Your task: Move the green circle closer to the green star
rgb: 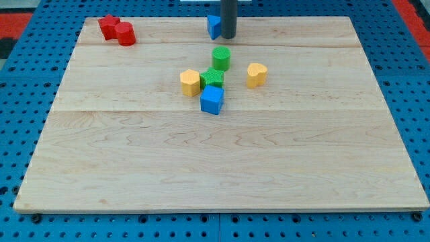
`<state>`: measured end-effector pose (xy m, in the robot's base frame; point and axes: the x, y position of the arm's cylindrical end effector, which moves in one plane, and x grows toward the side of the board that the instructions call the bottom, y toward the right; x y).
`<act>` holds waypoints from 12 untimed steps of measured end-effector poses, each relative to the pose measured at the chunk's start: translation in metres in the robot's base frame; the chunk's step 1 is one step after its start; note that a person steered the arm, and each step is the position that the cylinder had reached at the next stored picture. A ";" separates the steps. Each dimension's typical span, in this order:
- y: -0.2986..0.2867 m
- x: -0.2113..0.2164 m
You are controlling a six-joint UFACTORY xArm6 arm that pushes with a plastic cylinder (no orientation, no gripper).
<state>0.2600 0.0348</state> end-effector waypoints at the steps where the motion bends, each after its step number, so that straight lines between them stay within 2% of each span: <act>1: 0.054 0.056; 2: 0.122 0.090; 3: 0.133 0.157; 4: 0.121 0.160; 5: 0.145 0.128; 6: 0.132 0.095; 8: 0.056 0.034; 12: -0.082 0.046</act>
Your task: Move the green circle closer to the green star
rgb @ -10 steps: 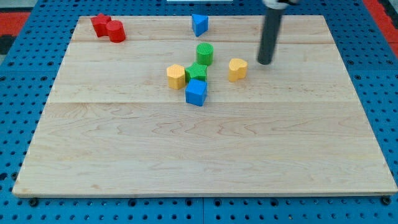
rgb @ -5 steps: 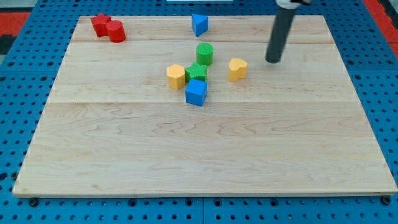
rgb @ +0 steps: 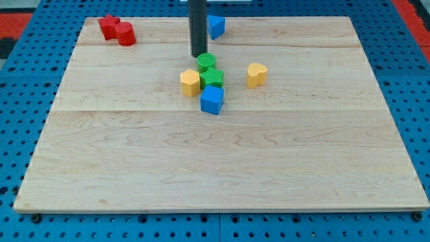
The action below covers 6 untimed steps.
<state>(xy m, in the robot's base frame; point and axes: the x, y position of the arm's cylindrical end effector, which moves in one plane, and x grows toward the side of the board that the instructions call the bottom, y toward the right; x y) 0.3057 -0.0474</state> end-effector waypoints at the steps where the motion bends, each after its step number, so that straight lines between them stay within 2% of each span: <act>1: -0.024 0.012; 5: -0.095 0.095; 6: -0.077 0.142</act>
<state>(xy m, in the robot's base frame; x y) 0.4478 -0.1242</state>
